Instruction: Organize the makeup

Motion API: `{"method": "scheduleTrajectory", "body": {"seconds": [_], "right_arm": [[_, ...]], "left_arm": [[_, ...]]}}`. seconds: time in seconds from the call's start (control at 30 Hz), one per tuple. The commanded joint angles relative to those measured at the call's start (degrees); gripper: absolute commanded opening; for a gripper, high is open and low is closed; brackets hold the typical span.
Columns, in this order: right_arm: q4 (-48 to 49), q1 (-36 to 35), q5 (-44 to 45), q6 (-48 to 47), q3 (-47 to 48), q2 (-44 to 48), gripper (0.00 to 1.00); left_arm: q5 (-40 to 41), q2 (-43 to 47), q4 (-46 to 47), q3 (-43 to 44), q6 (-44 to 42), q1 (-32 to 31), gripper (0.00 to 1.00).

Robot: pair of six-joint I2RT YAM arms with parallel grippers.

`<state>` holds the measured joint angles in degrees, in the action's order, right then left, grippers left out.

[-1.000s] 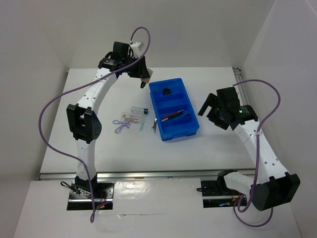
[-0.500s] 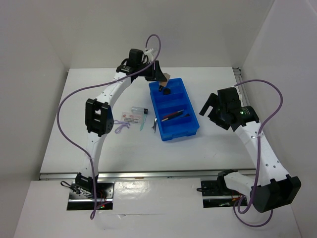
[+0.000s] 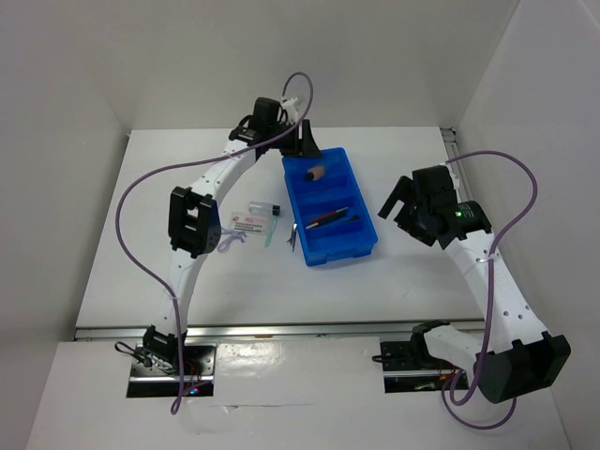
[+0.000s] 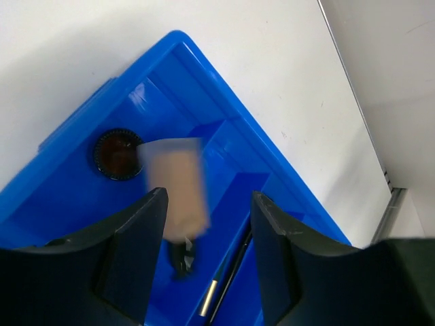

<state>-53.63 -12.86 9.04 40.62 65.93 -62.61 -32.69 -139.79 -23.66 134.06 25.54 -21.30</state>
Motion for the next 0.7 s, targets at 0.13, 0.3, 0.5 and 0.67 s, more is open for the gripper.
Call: {"method": "scheduleTrajectory", "body": {"seconds": [0.13,0.3,0.5,0.67], "right_arm": [[-0.51,0.29,0.72,0.34,0.34,0.21,1.0],[-0.51,0.29,0.72,0.34,0.34,0.73,1.0],[-0.51,0.29,0.72,0.34,0.34,0.73,1.0],[0.63,0.82,0.2,0.34,-0.72,0.73,1.0]], "left_arm": [[0.87,-0.14,2.39,4.19,-0.75,0.21,0.8],[0.87,2.14,2.39,4.19,-0.75,0.21,0.81],[8.57,14.52,-0.68,-6.22,-5.57,0.21,0.47],[22.12,24.46,-6.73,-20.13,-9.19,1.35,0.15]]}}
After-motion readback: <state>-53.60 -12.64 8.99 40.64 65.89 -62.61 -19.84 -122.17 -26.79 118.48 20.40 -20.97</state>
